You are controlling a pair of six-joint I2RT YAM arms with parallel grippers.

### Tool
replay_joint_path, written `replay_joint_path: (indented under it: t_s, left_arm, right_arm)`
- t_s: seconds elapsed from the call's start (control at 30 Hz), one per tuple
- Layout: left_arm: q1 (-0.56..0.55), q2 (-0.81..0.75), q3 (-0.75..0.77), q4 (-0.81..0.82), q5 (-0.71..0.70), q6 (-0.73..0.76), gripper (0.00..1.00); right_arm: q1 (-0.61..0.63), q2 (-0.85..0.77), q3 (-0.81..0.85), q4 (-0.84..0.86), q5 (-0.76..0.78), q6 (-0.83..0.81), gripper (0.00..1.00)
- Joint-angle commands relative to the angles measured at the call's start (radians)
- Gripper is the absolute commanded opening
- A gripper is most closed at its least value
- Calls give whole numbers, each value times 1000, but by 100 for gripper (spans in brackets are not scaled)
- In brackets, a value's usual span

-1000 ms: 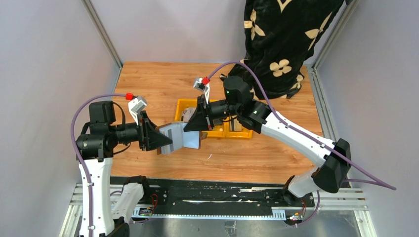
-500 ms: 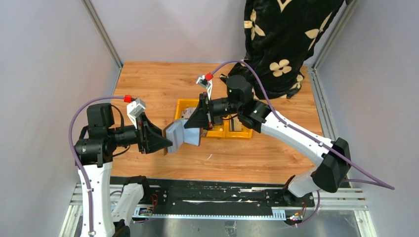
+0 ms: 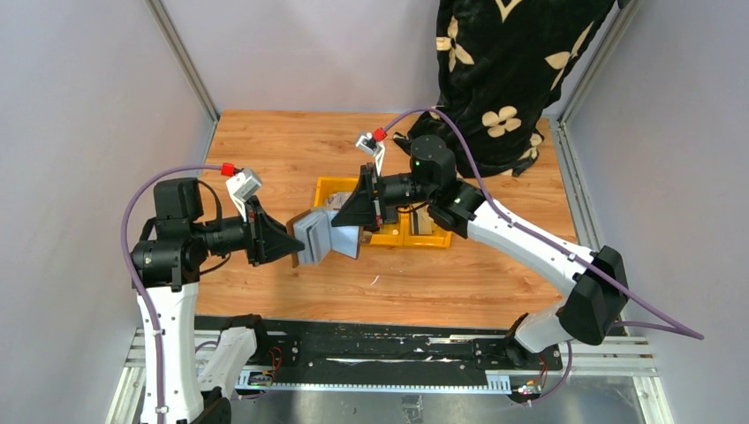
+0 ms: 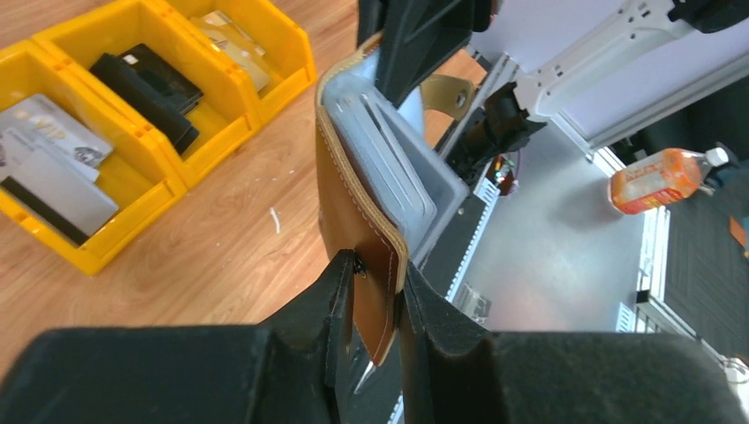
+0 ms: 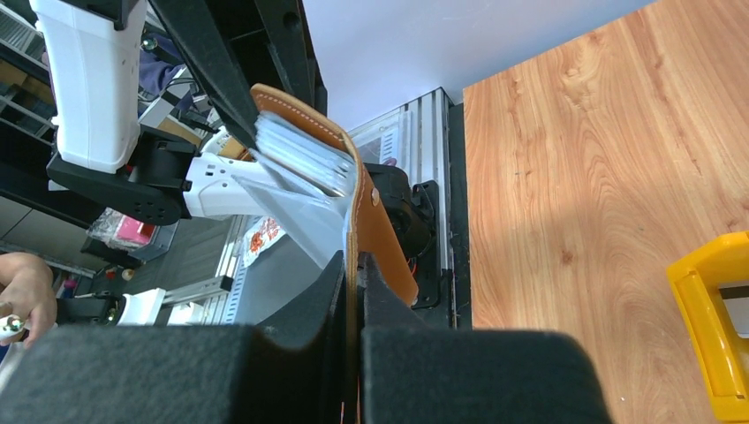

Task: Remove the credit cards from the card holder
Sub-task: Remove the credit card from the card holder.

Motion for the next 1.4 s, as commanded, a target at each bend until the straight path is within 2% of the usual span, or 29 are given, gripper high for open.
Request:
replay_joint_path:
  t_s: [0.0, 0.27, 0.43, 0.6, 0.73, 0.97, 1.13, 1.27, 1.37]
  left_arm:
    - [3, 27, 39, 7, -118, -5, 21]
    - [3, 9, 32, 72, -148, -65, 22]
    - [3, -3, 15, 80, -114, -76, 31]
    - [2, -31, -7, 78, 83, -55, 50]
    - [3, -35, 3, 78, 71, -50, 52]
    - [3, -30, 22, 77, -47, -36, 38]
    - [3, -45, 27, 149, -210, -98, 20]
    - [3, -105, -17, 282, -306, -213, 16]
    - [3, -154, -58, 382, -323, -302, 16]
  right_arm:
    - [7, -53, -42, 177, -95, 68, 0]
    - [38, -33, -58, 318, -134, 140, 0]
    - [52, -19, -84, 447, -145, 215, 0]
    - [61, 13, -110, 620, -147, 330, 0]
    - [73, 35, -110, 653, -151, 360, 0]
    - [87, 33, -112, 669, -177, 365, 0]
    - [87, 23, -114, 669, -197, 365, 0]
    - [87, 17, -122, 664, -195, 365, 0]
    - [91, 15, -122, 664, -192, 366, 0]
